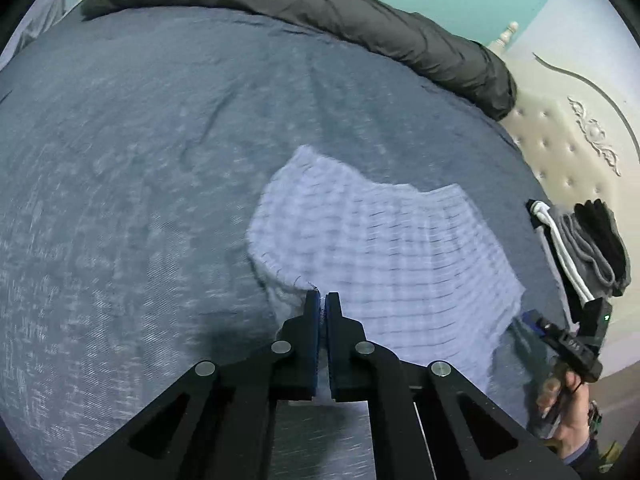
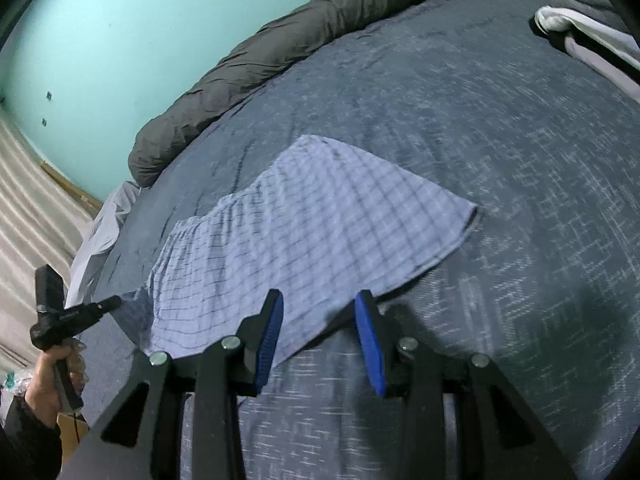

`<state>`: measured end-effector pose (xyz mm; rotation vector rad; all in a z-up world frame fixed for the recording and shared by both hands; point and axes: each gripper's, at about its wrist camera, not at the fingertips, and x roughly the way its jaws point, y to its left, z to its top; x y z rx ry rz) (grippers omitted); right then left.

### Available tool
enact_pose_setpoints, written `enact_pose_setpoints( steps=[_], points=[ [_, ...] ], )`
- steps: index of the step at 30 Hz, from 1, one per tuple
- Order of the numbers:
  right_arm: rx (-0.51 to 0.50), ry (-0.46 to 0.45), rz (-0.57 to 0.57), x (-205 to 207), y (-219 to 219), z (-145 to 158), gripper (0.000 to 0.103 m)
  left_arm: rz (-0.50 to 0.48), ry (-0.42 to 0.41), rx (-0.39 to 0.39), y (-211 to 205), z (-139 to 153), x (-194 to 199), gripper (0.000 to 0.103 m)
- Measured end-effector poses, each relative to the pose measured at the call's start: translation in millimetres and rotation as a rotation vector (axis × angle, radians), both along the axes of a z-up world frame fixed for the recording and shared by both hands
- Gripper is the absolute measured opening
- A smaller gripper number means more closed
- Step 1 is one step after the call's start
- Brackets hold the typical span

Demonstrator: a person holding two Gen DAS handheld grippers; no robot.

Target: Fold clothes

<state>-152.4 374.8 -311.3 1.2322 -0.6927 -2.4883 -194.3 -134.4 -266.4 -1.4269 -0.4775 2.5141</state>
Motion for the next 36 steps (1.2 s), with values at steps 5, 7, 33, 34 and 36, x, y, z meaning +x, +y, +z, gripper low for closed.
enact_pose_setpoints(
  steps=[5,7,33,34,36],
  points=[
    [-0.008,0.000,-0.007,1,12,2,0.038,-0.069,0.024,-0.010,47,25,-14,0.003],
    [0.000,0.009,0.000,1,15,4,0.038,-0.105,0.035,-0.019,71,34,-20,0.003],
    [-0.062,-0.018,-0.054,-24,70,-4,0.038,-0.412,-0.090,-0.041,329,-38,-77,0.051],
    [-0.064,-0.015,-0.046,-26,67,-3,0.038,-0.397,-0.074,-0.028,320,-31,-76,0.056],
    [-0.066,-0.014,-0.033,-28,61,-2,0.038,-0.370,-0.045,-0.014,302,-18,-75,0.056]
  ],
)
